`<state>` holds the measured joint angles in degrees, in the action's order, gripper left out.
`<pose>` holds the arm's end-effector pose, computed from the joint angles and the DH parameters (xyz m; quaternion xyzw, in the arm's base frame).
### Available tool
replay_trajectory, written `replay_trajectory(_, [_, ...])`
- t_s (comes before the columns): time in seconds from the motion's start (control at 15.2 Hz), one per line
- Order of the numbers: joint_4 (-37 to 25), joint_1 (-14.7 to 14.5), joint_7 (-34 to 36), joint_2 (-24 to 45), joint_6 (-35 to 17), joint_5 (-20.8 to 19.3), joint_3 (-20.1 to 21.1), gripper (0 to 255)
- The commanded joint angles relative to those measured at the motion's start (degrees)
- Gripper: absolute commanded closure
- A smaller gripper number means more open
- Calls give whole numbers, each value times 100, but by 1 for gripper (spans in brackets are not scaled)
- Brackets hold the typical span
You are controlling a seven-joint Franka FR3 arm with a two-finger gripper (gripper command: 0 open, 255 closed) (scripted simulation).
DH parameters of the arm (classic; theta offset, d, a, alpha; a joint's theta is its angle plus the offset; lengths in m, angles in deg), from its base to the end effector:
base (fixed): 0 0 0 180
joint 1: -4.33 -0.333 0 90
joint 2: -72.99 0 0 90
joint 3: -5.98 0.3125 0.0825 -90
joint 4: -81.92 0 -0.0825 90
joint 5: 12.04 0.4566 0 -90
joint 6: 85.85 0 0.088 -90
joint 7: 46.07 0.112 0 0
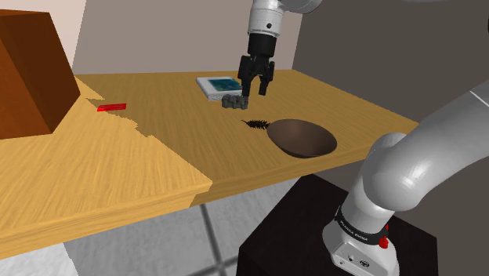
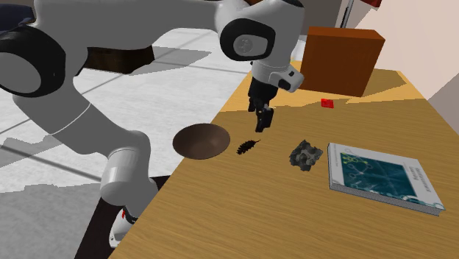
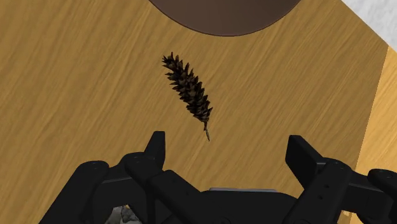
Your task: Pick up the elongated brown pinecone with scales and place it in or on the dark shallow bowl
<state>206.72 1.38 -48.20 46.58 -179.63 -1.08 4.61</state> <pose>0.4769 0.0322 0.5479 -0.9939 -0.0235 0.0398 0.1004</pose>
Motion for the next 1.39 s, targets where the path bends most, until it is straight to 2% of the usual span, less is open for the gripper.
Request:
replay_trajectory(0.0, [145,-12,5,-8,-142,25,24,0])
replay_trajectory(0.26, [441,-27,-2,-41,-410,51,62,0])
replay_trajectory(0.73, [439,-27,-2,-40,-409,52,62,0])
replay_trajectory(0.79, [439,-27,-2,-40,-409,52,62,255])
replay_trajectory(1.32, [439,-27,-2,-40,-409,52,62,255])
